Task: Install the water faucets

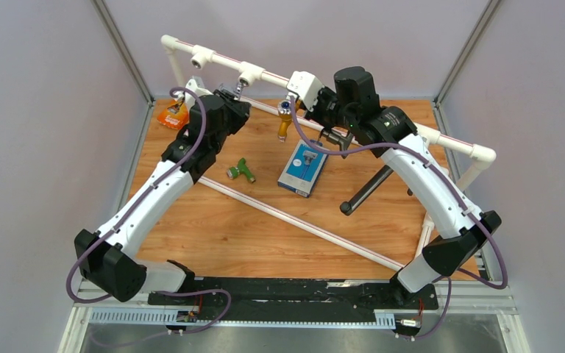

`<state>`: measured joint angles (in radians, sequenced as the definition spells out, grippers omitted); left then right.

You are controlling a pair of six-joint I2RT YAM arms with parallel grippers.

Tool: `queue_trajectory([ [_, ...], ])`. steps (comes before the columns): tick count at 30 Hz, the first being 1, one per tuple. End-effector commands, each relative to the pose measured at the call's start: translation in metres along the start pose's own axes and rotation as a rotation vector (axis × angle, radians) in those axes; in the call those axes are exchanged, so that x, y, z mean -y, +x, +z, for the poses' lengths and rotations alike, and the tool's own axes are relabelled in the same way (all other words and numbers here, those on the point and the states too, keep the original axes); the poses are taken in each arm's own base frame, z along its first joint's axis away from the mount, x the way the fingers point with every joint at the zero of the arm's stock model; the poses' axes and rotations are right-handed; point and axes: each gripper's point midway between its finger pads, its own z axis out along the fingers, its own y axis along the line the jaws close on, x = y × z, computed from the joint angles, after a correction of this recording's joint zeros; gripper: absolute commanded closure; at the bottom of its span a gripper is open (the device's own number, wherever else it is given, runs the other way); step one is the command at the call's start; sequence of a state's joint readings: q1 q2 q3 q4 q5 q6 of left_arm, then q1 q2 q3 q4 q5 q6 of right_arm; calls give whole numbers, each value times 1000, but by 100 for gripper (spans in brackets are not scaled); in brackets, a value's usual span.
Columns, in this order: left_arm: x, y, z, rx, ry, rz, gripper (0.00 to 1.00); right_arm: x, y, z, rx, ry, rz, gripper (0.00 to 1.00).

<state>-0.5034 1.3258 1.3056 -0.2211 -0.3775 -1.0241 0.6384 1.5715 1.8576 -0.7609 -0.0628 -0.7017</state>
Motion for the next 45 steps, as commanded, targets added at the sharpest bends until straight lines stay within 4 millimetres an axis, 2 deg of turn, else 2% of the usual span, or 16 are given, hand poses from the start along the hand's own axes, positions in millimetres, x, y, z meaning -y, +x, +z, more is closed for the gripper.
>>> queue_trajectory([
  [1,36,-10,-7,-83,146,-115,100,-55,41,13,-138,-191,4,97],
  [6,51,-12,-17,-189,246,-195,100,-56,41,12,-136,-188,1,97],
  [12,57,-12,-32,-327,356,-359,100,-56,43,12,-138,-186,-1,97],
  [19,66,-22,-47,-376,399,-405,100,-55,42,11,-135,-182,-3,98],
  [26,54,-24,-48,-416,344,-440,100,-55,43,10,-134,-182,-8,98],
  [38,58,-27,-37,-490,321,-498,100,-53,40,5,-118,-171,-15,98],
  [45,44,-22,-33,-501,279,-540,100,-54,41,4,-119,-173,-14,98],
])
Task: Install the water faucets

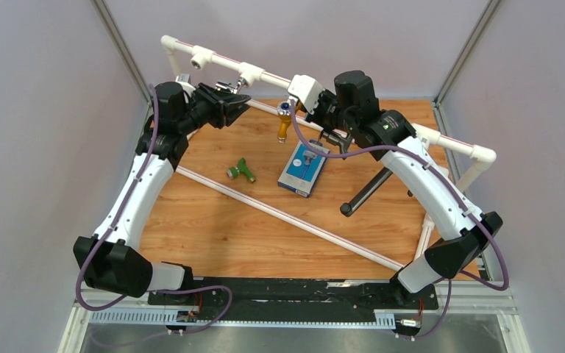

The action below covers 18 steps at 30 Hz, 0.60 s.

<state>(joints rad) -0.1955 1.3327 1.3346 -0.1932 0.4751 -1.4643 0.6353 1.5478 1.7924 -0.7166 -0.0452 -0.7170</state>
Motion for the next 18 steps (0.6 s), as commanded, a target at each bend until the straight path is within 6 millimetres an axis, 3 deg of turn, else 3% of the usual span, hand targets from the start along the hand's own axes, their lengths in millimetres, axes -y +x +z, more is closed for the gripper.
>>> queue_trajectory([
  [1,11,-1,-5,-8,30,-48,100,-54,30,2,-104,-190,-2,98],
  [13,-10,-6,-5,16,6,-127,100,-54,30,2,-105,-191,-1,98],
  [18,2,-6,-6,6,19,-103,100,-55,31,4,-106,-194,-3,98],
])
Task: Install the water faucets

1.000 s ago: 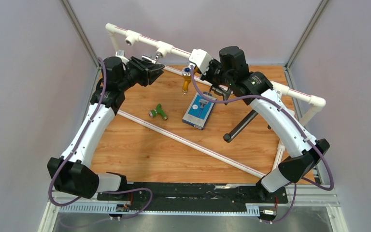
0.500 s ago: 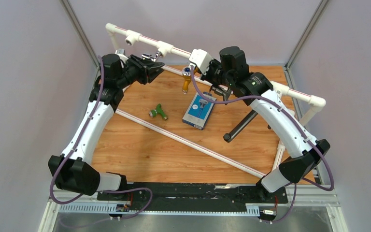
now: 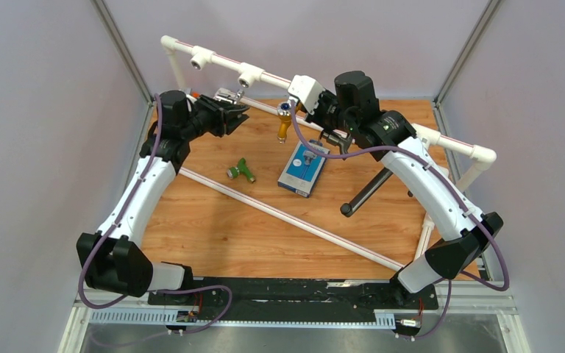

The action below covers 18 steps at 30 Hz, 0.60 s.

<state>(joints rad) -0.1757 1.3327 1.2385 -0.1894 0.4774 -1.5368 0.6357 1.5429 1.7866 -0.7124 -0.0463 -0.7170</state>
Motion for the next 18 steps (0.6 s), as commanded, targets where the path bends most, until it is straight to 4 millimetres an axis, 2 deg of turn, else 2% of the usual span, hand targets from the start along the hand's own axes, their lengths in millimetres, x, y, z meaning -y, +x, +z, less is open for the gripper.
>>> queue_trajectory([
  [1,41,5,-14,-8,97,17,100,-54,31,4,-109,-194,-1,98],
  [11,57,7,-19,-12,110,39,100,-55,31,5,-109,-197,-2,98],
  [18,51,6,-11,-34,86,29,100,-55,32,6,-112,-195,-2,98],
])
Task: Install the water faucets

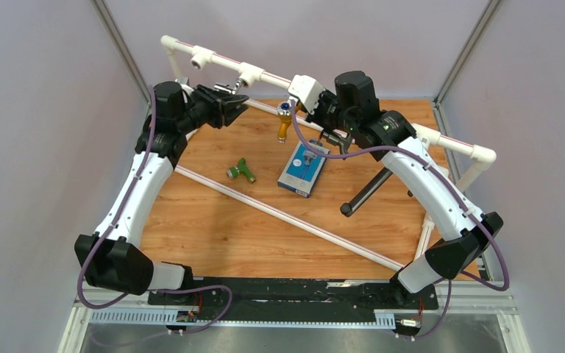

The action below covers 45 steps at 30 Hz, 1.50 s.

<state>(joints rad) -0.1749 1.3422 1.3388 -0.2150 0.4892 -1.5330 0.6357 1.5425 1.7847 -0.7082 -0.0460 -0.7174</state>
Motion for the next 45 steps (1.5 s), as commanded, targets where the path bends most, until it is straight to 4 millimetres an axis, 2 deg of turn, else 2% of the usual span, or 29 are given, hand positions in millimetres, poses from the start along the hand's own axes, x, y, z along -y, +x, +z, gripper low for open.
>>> queue_trajectory([
  [1,15,2,-2,-24,26,-6,100,-56,33,6,-117,-200,-1,98],
  [7,6,9,-1,-47,4,-9,100,-57,34,9,-120,-204,0,98],
  [18,8,17,0,-65,-6,2,100,-57,34,10,-118,-206,-2,98],
  [22,4,17,2,-70,-17,0,100,-57,34,10,-117,-210,-2,98],
  [27,13,16,5,-73,-8,16,100,-58,33,9,-115,-210,-5,98],
  [33,11,13,10,-79,-26,4,100,-58,33,9,-111,-213,-2,98],
  [37,22,15,8,-80,7,-7,100,-61,33,8,-107,-224,-4,99],
  [42,45,14,1,-69,25,42,100,-61,32,8,-105,-229,-4,99],
  [45,43,13,3,-67,18,55,100,-62,33,8,-107,-232,-5,99],
])
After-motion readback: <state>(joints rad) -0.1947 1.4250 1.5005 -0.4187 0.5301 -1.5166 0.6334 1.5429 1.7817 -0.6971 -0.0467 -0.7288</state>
